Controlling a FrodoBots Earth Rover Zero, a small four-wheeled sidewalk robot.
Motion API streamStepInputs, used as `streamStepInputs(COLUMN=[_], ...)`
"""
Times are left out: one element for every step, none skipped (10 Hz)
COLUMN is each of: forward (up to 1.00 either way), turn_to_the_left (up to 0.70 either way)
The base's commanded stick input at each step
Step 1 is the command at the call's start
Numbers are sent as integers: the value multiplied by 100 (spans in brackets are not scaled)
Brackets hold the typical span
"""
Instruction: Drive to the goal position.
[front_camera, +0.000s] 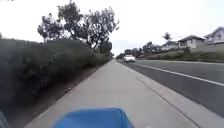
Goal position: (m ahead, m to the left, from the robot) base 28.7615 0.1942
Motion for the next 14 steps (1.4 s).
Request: streamStepInputs(forward=[100, 100, 100, 100, 100, 100, 100, 100, 100, 100, 100, 100, 100, 100], turn_to_the_left=[0, 0, 0, 0, 0, 0, 0, 10, 27, 27, 3, 0, 0, 0])
